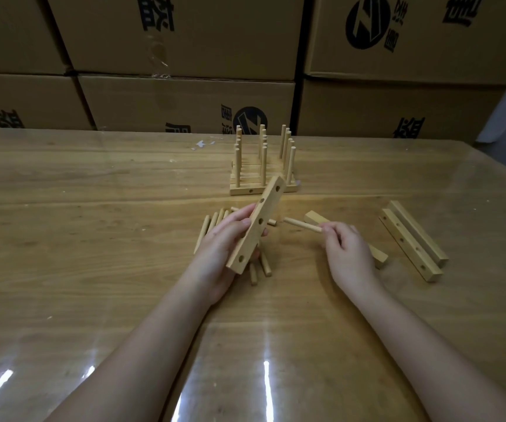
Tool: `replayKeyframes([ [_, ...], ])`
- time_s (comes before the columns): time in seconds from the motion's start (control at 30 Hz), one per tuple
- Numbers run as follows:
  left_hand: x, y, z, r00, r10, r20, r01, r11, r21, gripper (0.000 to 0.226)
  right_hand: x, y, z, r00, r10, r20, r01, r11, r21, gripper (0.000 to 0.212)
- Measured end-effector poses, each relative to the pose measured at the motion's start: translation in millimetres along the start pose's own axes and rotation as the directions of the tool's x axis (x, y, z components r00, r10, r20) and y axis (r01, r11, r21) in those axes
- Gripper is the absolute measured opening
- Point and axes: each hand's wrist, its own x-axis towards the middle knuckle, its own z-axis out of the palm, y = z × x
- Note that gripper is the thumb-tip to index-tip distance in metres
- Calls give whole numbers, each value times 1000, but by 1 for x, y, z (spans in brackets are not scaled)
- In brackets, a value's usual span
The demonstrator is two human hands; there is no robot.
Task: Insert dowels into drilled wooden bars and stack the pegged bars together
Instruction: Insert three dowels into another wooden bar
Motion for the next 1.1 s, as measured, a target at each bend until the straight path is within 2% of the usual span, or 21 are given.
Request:
replayKeyframes([
  [0.07,2,-1,-1,1000,-8,-22,8,1000,-14,30,1,-1,-1,1000,20,0,-20,987,161,22],
  [0.17,2,-2,1,999,-18,-31,17,1000,-27,32,1,-5,-4,998,56,31,-64,909,413,19],
  [0.3,1,0,4,1000,-7,-20,7,1000,20,31,0,-5,-11,996,52,73,-84,828,554,18],
  [0.6,-3,0,11,998,19,-54,-12,992,125,32,0,-5,-13,996,41,76,-80,778,624,12],
  [1.1,-7,1,13,1000,9,-22,-3,971,241,31,1,-2,-8,995,-16,101,-46,816,576,12],
])
